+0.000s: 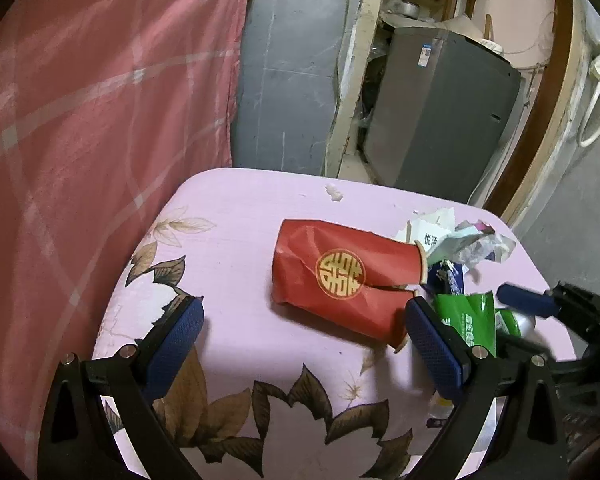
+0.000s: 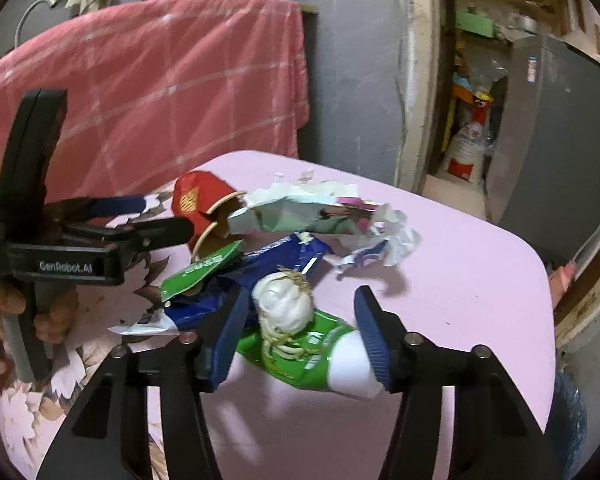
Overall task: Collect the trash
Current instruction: 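Grasp the stacked red paper cups with the left tool while the right tool grasps the garlic bulb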
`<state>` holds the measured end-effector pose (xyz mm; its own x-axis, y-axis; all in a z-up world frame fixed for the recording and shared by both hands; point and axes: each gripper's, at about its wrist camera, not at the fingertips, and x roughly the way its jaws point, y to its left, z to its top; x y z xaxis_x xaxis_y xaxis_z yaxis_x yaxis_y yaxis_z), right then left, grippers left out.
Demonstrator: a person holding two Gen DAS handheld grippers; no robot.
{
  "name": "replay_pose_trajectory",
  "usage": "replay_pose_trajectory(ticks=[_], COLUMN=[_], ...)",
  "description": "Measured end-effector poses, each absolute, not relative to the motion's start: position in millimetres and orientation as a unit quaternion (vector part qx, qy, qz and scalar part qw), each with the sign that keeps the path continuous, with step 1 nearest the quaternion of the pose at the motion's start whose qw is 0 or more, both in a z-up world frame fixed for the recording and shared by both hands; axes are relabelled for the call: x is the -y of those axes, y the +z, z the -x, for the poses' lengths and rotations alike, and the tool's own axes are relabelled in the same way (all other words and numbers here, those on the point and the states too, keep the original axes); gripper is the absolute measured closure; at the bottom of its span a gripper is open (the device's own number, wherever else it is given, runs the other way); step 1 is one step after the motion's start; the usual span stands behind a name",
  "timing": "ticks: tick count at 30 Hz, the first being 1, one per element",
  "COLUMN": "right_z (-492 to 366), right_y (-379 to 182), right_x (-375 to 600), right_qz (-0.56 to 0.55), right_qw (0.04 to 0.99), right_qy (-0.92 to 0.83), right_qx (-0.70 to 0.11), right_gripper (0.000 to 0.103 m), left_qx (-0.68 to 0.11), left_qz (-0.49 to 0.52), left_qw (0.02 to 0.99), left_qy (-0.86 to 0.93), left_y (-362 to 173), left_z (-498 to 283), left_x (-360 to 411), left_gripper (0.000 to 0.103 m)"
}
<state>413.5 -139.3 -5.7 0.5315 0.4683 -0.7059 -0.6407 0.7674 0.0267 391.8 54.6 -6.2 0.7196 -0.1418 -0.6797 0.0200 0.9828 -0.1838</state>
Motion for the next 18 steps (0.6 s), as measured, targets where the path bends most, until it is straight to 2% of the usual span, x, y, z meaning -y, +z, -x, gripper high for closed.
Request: replay_pose_trajectory(ticks=[4, 6, 18], right_z=[-415.0, -417.0, -423.0], right_y=[-9.9, -12.0, -4.3], right_x=[133.4, 133.9, 158.2], right_qz=[0.125, 0.122, 0.055], right_qw=[0.86, 0.858, 0.881], right_qy=[0.321, 0.319, 0.29], right_qx=[-0.375, -0.382, -0.37], right_gripper=[0.062, 0.074, 0.075], left_qx=[-0.368, -0.366, -0.365], left_qz=[0.099, 0.103, 0.03], left_qw=[0.923, 0.924, 0.928], left_qy=[-0.049, -0.053, -0.071], left_y=[-3.2, -1.9, -4.7], left_z=[-398.2, -399.6, -404.0], left_x=[-59.5, -59.0, -29.9], left_gripper=[0.005, 0.005, 0.005])
